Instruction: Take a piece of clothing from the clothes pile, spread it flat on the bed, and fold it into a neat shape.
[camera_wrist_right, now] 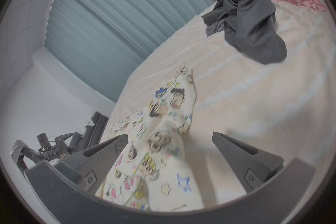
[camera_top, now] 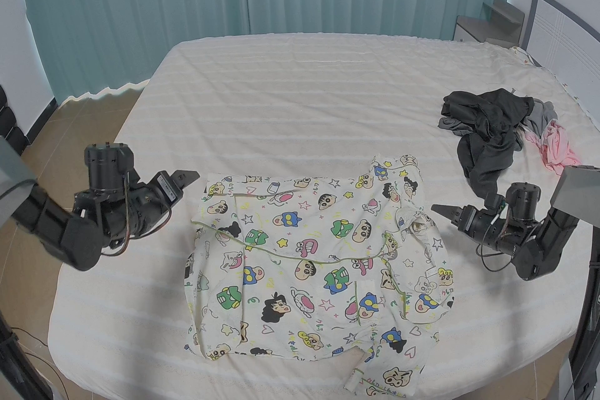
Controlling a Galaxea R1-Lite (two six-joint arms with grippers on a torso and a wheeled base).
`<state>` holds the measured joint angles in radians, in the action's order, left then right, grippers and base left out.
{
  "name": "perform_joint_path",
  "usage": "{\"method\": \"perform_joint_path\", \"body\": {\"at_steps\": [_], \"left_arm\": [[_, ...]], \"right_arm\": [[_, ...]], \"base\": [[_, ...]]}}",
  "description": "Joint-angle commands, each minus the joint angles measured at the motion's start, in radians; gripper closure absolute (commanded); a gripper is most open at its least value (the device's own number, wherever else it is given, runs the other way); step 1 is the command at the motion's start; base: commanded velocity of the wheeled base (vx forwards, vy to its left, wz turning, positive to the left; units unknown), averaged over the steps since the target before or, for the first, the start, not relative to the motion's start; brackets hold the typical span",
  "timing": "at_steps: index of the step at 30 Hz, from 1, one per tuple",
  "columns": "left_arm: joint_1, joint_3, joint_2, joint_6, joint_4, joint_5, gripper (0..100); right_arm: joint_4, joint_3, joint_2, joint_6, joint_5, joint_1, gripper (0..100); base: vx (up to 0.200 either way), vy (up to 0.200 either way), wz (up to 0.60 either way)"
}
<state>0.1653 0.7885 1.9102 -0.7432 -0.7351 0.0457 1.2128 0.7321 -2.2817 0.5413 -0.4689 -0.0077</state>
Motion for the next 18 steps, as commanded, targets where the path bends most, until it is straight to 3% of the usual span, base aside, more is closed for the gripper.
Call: {"method": "perform_joint_path", "body": {"at_steps": [1, 6, 18], "left_arm": [[0.057, -0.29, -0.306, -0.12, -0.003, 0.06, 0], [0.086, -0.37, -0.319, -0.142, -0.004, 0.069, 0], [0.086, -0.407, -0.295, -0.171, -0.083, 0.082, 0]], "right_arm": [[0.218, -0.237, -0.004, -0.029, -0.157, -0.063, 0], [0.249, -0.28, -0.007, -0.063, -0.232, -0.057, 0], [0.225, -0.161, -0.079, -0.061, -0.231, -0.028, 0]], "base": [[0.0, 0.0, 0.0], [0.0, 0.0, 0.0], [0.0, 0.0, 0.0]]}}
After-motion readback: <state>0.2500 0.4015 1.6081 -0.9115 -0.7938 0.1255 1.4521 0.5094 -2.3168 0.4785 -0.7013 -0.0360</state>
